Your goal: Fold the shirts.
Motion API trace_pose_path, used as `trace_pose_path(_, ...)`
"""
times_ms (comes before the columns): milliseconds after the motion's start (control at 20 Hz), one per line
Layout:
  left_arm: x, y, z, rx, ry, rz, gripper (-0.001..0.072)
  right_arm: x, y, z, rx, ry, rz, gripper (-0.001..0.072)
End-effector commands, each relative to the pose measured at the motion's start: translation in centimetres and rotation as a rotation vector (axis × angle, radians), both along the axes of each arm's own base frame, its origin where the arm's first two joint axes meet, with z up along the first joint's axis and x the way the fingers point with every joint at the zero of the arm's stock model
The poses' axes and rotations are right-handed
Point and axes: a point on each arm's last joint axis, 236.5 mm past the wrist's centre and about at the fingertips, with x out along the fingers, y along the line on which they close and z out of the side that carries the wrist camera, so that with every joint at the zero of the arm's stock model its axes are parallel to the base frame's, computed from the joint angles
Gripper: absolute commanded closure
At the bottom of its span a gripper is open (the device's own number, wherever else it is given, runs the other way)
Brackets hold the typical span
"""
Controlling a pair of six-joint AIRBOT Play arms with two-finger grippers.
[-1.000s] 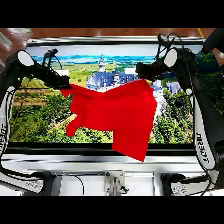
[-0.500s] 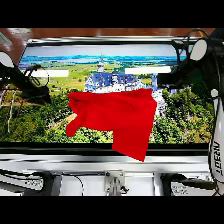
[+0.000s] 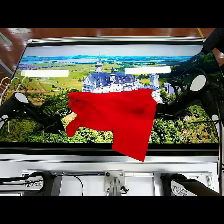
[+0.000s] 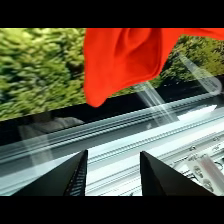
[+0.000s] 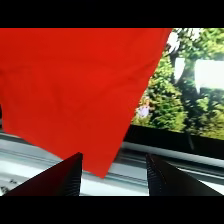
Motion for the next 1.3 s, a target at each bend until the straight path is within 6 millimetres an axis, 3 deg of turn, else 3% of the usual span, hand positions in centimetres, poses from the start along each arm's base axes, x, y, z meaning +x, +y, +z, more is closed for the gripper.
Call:
trace_pose_path(0,-0.9,-0.4,-1.9,-0.008,0.001,0.019,0.0303,-0.9,0.9,-1.3,0.045,0.022,-0.016,0.0211)
trace_pose_path(350,0.4,-1.0,-3.6,0.03,-0.042,0.013,0.0304,-0.1,1.3,-1.2,0.06,-0.011,-0.029,0.0211)
trace_pose_path(700,-0.6,-2.2,-5.6,0.023,0.025,-0.022,0.0318,-0.4,1.4,-1.2,0.064,0.004,-0.028,0.021)
trace_pose_path(750,-0.5,-2.1,-5.7,0.025,0.023,-0.02,0.0347,-0.7,1.4,-1.2,0.064,0.013,-0.021,0.0207)
trace_pose_path(800,-0.3,-2.1,-5.8,0.029,0.015,-0.015,0.0471,-0.9,1.3,-1.2,0.063,0.019,-0.011,0.012)
trace_pose_path(850,0.0,-2.0,-5.9,0.039,0.013,0.005,0.052,-1.0,1.3,-1.2,0.063,0.022,-0.006,0.0087)
trace_pose_path(900,0.3,-1.9,-6.1,0.054,0.019,0.038,0.0521,-1.0,1.2,-1.2,0.058,0.023,-0.005,0.0088)
trace_pose_path(950,0.3,-2.0,-5.9,0.052,0.022,0.039,0.0571,-1.3,0.8,-1.4,0.042,0.032,-0.001,0.0088)
trace_pose_path(1000,0.2,-2.1,-5.5,0.04,0.021,0.016,0.0679,-2.0,0.0,-1.9,0.006,0.059,0.011,0.0089)
trace_pose_path(1100,0.6,-2.1,-4.4,0.024,-0.008,-0.022,0.0679,-4.0,-2.0,-3.4,-0.06,0.128,0.034,0.0089)
trace_pose_path(1250,2.0,-2.1,-2.3,0.013,-0.072,-0.052,0.0679,-6.3,-3.4,-6.3,-0.033,0.208,-0.033,0.0089)
